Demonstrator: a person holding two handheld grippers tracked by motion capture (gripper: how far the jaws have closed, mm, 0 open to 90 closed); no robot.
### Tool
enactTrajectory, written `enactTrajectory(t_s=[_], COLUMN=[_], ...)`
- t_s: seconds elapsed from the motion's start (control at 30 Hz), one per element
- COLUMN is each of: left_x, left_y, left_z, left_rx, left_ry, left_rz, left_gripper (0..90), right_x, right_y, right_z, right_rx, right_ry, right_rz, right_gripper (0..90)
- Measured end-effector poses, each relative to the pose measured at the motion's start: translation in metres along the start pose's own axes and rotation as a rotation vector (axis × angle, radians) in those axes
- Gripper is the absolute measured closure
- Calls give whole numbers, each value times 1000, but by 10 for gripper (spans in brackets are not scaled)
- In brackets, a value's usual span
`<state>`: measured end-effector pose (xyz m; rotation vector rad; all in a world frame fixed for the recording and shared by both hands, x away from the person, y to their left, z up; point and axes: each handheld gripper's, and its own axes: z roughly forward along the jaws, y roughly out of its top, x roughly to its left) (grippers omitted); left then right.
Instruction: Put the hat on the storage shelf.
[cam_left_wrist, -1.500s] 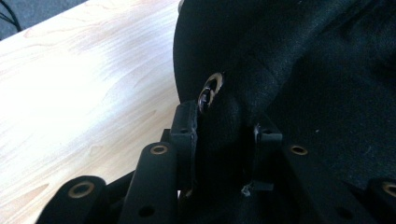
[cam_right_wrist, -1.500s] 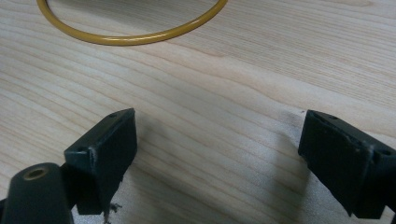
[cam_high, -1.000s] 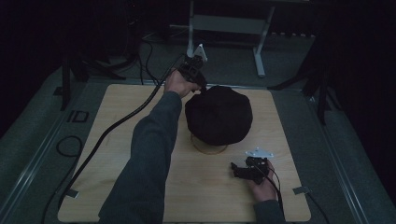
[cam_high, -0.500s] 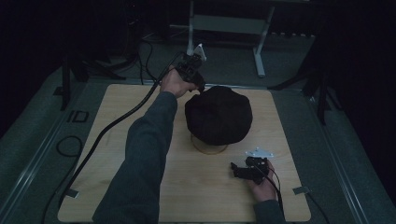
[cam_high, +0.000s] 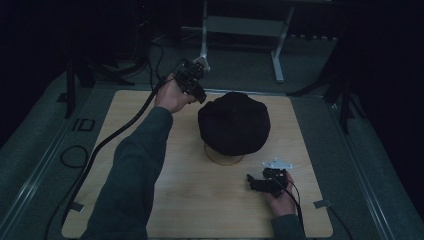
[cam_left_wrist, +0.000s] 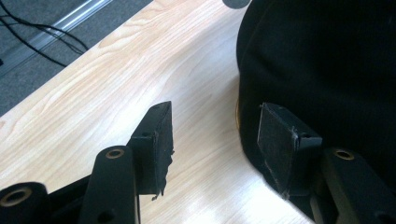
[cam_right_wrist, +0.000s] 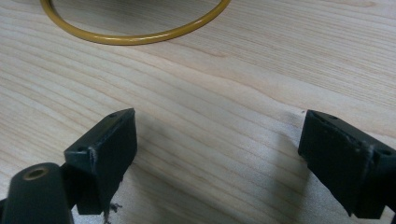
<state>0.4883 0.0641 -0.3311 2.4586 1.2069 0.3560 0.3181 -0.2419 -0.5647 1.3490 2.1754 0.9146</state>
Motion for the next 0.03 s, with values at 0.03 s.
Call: enactTrajectory(t_s=[0.03], left_x=[0], left_y=[0], left_z=[0], left_rx=[0], left_ry=[0], left_rz=[0], left_gripper=[450], right_x=[0], right_y=[0], right_z=[0], right_rx=[0], right_ry=[0], right_rz=[0], right_gripper=[115])
